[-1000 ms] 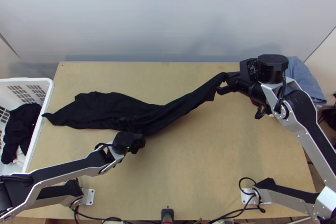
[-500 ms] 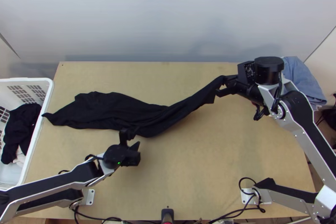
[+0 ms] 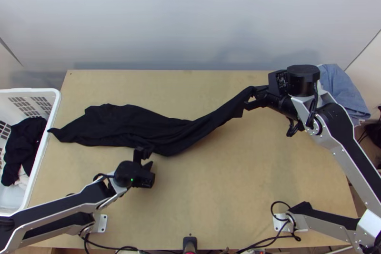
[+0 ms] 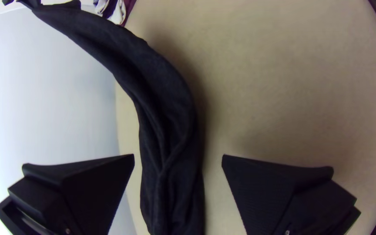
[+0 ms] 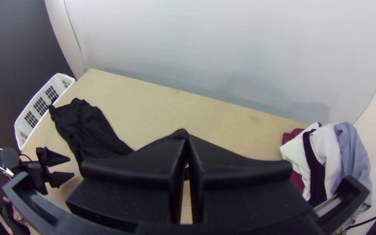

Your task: Fold the t-shirt

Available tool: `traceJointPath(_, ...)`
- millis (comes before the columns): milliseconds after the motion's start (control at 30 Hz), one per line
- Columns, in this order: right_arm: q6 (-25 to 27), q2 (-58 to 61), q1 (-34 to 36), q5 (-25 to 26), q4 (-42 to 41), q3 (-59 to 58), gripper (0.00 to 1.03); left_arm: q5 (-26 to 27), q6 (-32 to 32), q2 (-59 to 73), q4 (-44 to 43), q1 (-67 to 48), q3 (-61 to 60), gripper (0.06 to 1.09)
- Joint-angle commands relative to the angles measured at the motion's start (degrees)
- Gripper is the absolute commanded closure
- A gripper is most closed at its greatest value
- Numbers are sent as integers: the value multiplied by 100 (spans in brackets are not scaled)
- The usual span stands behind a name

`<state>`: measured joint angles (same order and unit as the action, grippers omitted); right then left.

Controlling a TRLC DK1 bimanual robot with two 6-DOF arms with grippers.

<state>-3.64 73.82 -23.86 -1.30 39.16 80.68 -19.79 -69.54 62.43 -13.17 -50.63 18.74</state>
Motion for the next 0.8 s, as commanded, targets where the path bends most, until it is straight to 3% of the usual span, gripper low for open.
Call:
traceJointPath(0, -40, 27, -49, -2, -5, 26, 99, 151, -491, 586, -564, 677, 156, 11)
traceJointPath(100, -76, 62, -58, -2, -22, 26, 99, 204, -693, 753, -555, 941, 218, 11)
traceJointPath(133, -76, 71, -58, -2, -31, 26, 99, 274, -763, 841, -564, 1055, 226, 19)
traceJointPath(200, -76, 71, -58, 7, -40, 26, 99, 485, -842, 972, -573, 1328, 297, 50)
traceJointPath(267, -76, 71, -58, 7, -66, 35, 100, 626, -1159, 999, -573, 1600, 314, 105)
traceJointPath(533, -67, 80, -23, 69, -75, 35, 99, 916, -1493, 524, -230, 2268, 349, 105)
traceJointPath(767, -67, 80, 65, 139, -92, 79, 99, 881, -930, -434, -98, 2040, 1650, 105)
